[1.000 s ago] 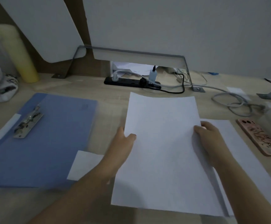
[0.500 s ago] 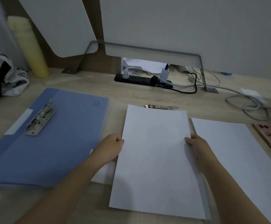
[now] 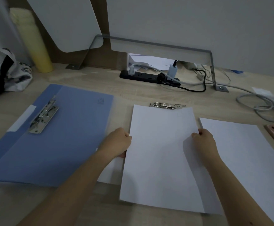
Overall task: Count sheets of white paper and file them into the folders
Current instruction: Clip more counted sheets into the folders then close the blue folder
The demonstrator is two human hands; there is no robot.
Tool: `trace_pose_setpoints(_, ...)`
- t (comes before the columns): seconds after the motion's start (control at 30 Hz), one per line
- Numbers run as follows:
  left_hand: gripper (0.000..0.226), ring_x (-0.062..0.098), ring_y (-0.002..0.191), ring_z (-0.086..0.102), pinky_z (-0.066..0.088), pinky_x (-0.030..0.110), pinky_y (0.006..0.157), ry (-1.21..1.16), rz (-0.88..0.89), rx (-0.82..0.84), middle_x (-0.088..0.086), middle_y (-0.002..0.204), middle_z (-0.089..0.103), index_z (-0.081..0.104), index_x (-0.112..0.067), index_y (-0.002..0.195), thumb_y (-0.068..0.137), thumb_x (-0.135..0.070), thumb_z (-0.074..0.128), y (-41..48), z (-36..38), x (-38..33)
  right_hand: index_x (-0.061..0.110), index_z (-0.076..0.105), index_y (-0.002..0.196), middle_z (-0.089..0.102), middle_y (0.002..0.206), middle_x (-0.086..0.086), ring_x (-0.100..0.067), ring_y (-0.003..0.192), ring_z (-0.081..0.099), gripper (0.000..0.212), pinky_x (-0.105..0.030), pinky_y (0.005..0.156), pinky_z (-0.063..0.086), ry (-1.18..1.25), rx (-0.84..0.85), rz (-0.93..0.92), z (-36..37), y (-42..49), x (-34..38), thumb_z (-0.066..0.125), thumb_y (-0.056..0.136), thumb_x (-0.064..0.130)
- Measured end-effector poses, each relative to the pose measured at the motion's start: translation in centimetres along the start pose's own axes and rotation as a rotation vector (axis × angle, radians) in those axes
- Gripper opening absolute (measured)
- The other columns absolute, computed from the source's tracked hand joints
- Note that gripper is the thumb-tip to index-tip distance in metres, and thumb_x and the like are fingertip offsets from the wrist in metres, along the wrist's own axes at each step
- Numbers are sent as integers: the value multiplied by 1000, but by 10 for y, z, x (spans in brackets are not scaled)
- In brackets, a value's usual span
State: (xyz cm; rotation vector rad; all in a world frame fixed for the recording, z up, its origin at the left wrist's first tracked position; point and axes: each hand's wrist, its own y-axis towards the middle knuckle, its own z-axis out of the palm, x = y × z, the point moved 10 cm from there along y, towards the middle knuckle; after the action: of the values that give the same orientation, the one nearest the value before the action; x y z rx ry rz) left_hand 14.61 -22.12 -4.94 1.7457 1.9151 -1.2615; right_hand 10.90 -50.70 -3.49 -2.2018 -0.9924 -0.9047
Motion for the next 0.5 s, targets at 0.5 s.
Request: trace_pose_setpoints(0.5, 21, 17, 83, 52, 38, 28, 70, 291, 75, -215, 2, 109, 63, 46, -12, 113, 97, -23, 40, 1, -12, -14, 11, 53, 113, 58, 103, -6, -27, 86, 50, 27, -32, 73, 34, -103, 5, -23, 2, 6, 4, 39, 91, 17)
